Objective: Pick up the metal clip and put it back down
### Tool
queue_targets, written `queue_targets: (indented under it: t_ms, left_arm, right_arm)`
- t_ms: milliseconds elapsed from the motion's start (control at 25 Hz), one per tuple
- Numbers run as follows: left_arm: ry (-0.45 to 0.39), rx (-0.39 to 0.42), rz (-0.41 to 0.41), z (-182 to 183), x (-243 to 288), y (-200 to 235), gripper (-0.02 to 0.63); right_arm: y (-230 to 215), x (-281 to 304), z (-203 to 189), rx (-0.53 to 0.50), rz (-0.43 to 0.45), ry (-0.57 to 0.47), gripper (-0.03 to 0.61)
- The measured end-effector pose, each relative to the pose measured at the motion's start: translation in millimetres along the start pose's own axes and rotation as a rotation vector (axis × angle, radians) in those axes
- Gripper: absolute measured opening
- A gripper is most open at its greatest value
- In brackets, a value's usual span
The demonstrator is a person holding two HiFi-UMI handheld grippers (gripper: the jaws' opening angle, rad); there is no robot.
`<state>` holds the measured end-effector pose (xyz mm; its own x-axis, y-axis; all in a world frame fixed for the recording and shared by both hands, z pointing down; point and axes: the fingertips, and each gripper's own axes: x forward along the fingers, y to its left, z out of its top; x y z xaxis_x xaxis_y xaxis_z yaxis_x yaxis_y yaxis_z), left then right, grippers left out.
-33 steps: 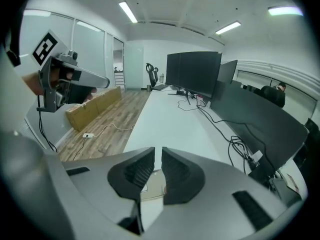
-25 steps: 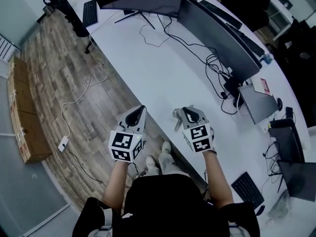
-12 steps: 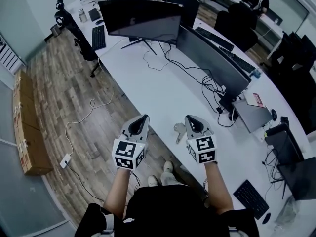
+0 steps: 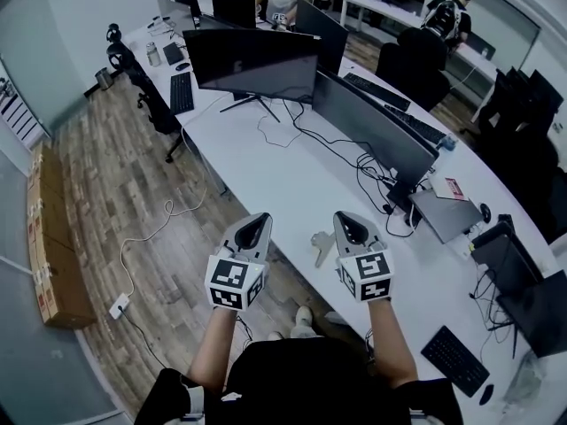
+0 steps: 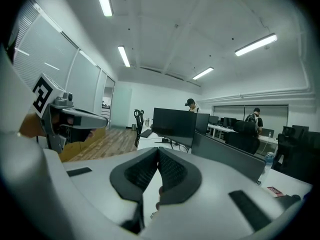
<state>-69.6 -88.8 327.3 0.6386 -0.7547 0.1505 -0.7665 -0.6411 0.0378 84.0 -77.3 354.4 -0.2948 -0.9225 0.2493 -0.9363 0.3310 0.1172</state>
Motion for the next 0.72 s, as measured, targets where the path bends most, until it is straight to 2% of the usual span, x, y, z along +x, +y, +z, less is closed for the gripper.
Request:
queue_targets:
  t_ms: [240,360,720]
  left_arm:
    - [-0.027,0.028,-0.009,21,-12,-8,0.011]
    - [-0.067,0.04,0.005,34,-21,-7,0.011]
    - [-0.117,0.073,0.007,52,-36,-7,0.011]
  right_arm:
    - [1,-18,28,-0.017,-0.019,-0.061,0.025]
    - [3,-25,38,-0.014,-0.028,-0.083,0.025]
    - [9,-37,52,-0.012,-0.038,-0.128,0.025]
